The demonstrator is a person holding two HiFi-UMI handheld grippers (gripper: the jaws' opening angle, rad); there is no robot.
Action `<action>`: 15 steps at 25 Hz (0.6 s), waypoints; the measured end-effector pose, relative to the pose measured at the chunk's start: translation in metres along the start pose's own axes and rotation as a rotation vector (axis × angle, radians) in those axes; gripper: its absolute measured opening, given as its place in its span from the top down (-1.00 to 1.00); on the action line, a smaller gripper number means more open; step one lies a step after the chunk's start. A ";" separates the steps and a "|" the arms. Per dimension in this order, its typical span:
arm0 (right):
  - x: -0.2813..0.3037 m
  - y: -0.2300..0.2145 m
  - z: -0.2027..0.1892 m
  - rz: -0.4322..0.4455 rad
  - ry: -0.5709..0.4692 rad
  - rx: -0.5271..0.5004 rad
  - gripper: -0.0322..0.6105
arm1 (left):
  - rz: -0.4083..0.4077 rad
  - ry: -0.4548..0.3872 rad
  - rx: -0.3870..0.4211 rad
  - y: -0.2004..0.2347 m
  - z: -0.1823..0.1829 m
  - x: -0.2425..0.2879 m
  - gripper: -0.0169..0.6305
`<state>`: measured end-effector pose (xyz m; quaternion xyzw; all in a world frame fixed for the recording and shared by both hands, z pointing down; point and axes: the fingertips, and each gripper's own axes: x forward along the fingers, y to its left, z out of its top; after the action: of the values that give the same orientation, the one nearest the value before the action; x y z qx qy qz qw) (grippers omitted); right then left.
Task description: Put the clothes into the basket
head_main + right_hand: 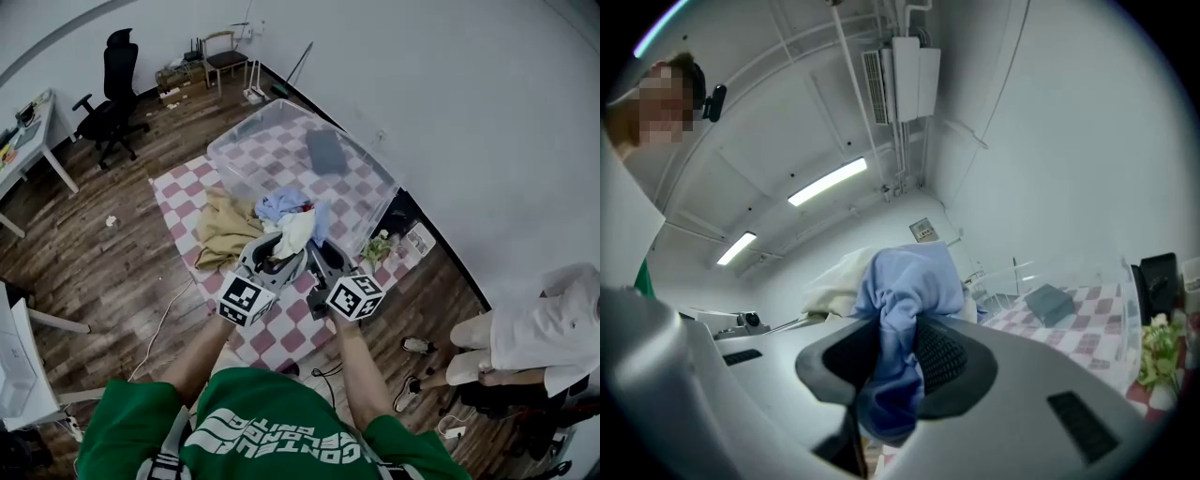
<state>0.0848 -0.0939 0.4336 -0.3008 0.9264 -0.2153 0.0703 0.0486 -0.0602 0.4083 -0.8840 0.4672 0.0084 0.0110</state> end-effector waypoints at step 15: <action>0.028 0.006 0.048 0.014 -0.049 -0.063 0.57 | -0.015 -0.048 0.032 0.028 0.042 0.017 0.38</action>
<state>0.0718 -0.1230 0.3877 -0.3016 0.9328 -0.1782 0.0849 0.0351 -0.0891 0.3651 -0.8868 0.4602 0.0222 0.0365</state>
